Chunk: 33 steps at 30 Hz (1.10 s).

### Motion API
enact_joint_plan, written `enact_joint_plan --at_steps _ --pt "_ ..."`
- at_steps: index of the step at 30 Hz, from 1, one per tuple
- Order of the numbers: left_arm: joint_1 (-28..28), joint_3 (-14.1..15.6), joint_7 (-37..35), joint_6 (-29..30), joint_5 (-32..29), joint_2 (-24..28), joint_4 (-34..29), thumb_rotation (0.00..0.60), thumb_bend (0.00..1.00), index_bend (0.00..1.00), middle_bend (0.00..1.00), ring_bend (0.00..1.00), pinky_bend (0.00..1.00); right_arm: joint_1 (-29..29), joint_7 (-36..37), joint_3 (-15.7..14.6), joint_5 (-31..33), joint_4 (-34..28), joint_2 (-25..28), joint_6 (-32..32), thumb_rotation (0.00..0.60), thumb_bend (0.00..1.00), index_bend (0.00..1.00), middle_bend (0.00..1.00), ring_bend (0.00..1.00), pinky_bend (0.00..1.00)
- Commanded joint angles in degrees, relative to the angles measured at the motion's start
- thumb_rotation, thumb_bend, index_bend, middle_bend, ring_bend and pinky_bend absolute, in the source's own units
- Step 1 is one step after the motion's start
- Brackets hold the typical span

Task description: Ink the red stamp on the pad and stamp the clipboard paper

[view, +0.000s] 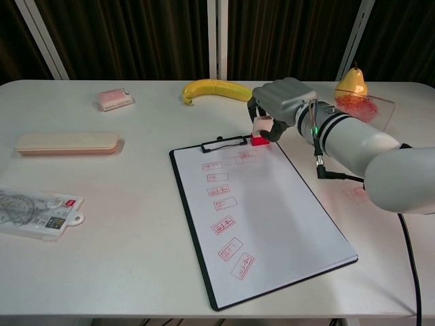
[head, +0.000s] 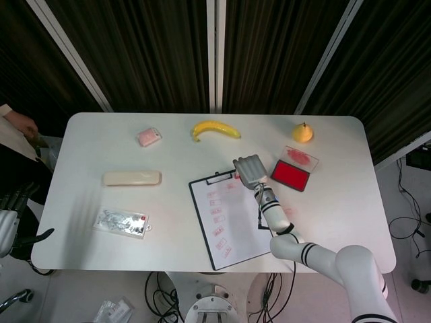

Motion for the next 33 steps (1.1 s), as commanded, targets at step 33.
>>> enact_joint_plan --at_steps 33 --pt "0.33 0.13 2.36 1.1 0.87 1.11 -3.15 0.486 0.09 0.11 0.07 0.09 0.19 -8.74 2.27 0.55 -7.24 -28.86 18.78 15.66 0.6 0.47 0.83 0.68 0.85 0.89"
